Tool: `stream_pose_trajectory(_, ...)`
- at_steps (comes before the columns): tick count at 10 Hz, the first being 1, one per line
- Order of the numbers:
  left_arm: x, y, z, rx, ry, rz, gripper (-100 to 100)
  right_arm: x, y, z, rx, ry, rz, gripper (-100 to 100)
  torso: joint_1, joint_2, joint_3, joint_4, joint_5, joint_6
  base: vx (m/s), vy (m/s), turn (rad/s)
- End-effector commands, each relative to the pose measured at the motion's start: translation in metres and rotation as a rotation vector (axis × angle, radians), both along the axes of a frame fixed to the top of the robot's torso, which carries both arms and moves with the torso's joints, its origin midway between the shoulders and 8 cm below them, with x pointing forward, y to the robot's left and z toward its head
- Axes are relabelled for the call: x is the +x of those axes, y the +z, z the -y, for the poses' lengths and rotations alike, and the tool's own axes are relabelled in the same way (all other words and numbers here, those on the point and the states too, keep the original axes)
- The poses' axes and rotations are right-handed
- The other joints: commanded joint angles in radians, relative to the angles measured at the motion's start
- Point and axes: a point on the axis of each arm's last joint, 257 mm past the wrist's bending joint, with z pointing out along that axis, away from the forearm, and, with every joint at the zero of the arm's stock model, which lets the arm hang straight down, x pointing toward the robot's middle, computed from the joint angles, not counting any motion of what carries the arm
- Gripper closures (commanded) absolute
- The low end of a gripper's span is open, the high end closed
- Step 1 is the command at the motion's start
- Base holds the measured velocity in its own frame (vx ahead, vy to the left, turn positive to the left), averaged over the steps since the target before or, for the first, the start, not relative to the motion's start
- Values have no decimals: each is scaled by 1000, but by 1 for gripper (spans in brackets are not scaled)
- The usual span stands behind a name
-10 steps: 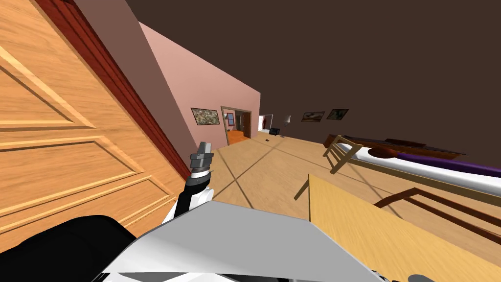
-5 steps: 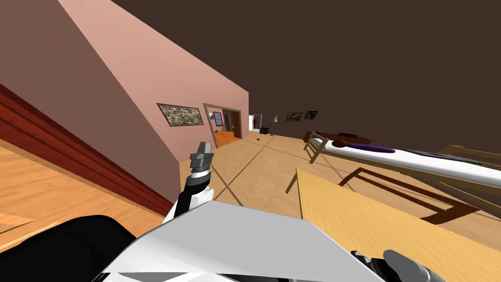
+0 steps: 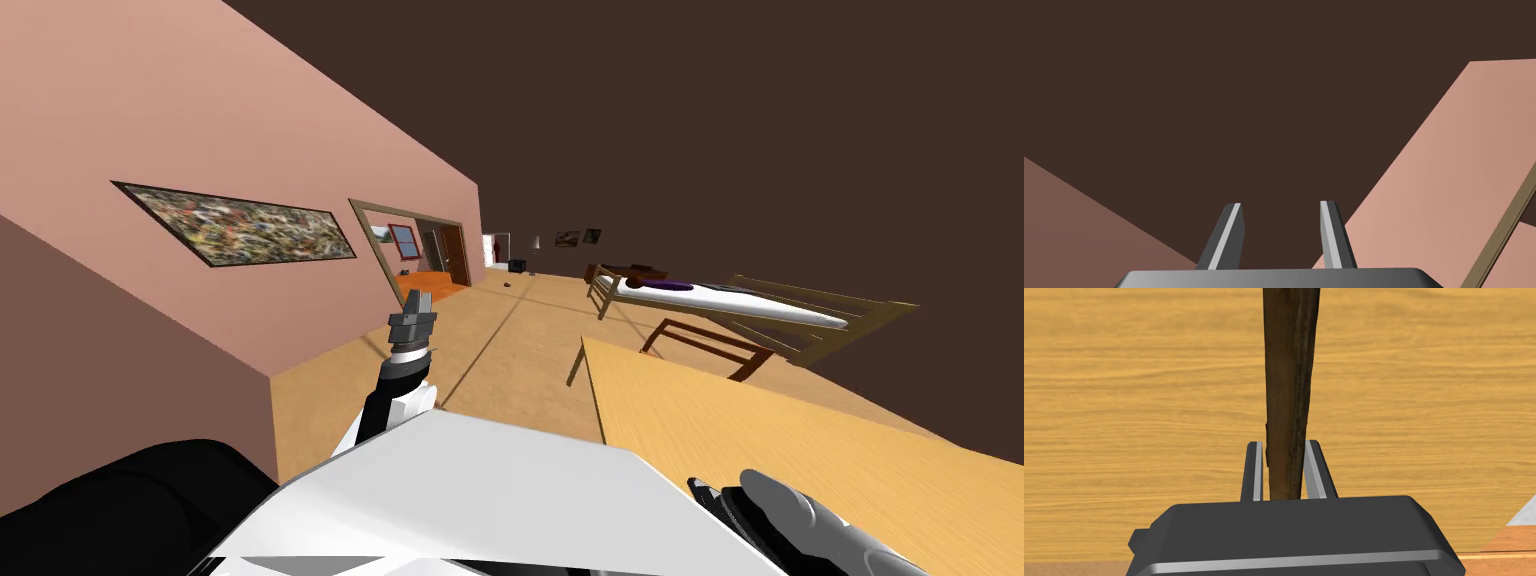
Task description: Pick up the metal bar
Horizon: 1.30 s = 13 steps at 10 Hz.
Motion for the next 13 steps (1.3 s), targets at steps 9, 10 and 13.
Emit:
stream_pose_trajectory(9,0,0,0,0,0,0,0,67,15,-27,-21,368,27,100,0,2,1,0,1,-1,130,42,-352)
stream_pose_trajectory(10,0,0,0,0,0,0,0,65,15,-23,-37,394,16,100,3,0,0,0,1,-2,155,94,-424)
stream_pose_trajectory(13,0,0,0,0,0,0,0,85,22,-27,-58,505,23,100,2,-1,0,0,1,-2,125,66,-383)
